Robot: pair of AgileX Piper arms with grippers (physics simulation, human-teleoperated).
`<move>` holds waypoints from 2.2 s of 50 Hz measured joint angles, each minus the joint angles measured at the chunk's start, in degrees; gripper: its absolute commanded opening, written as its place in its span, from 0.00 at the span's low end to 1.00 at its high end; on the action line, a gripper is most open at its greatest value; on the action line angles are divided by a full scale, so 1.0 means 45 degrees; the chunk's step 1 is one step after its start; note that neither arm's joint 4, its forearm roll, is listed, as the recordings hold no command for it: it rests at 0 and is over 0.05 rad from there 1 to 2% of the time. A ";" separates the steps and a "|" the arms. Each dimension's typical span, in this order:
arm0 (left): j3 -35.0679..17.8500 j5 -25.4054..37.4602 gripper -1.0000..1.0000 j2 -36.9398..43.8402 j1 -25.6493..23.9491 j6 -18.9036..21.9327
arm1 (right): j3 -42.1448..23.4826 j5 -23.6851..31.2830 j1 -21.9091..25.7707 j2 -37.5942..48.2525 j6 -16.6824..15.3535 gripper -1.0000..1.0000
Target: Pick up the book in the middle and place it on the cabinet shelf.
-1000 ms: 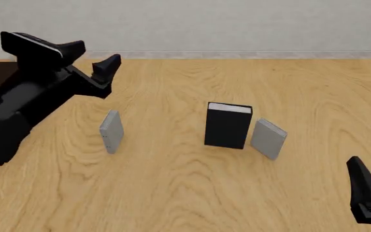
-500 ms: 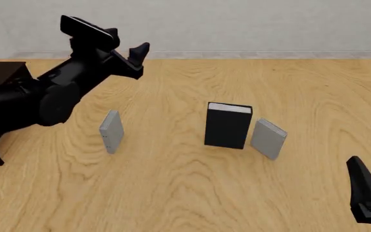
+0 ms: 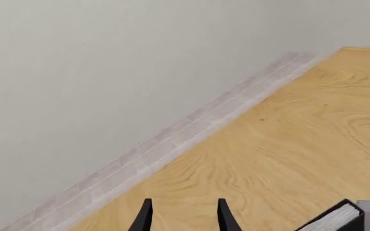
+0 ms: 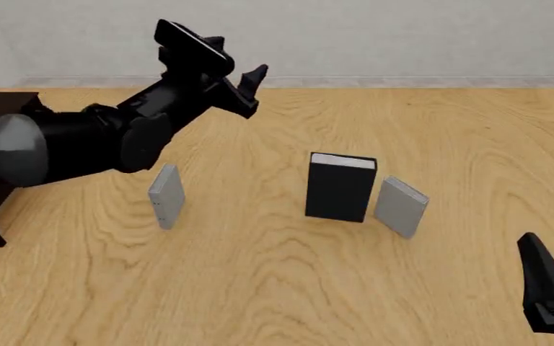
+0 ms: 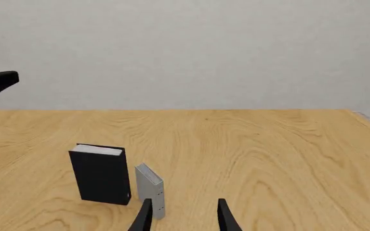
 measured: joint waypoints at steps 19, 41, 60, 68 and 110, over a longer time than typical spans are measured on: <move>-0.0450 0.0492 1.00 0.0423 -0.1384 0.2361 | 0.0001 -0.0025 0.0000 0.0025 -0.0001 1.00; -0.1233 0.2494 1.00 0.0613 -0.3135 0.4583 | 0.0002 -0.0014 0.0000 0.0013 -0.0002 1.00; -0.2187 0.4457 1.00 0.1166 -0.4143 0.5305 | 0.0002 -0.0014 -0.0001 0.0013 -0.0002 1.00; -0.2639 0.4982 1.00 0.1555 -0.4285 0.5465 | 0.0002 -0.0013 0.0000 0.0013 -0.0002 1.00; -0.3800 0.6036 1.00 0.2931 -0.4837 0.5269 | 0.0002 -0.0014 0.0001 0.0014 -0.0003 1.00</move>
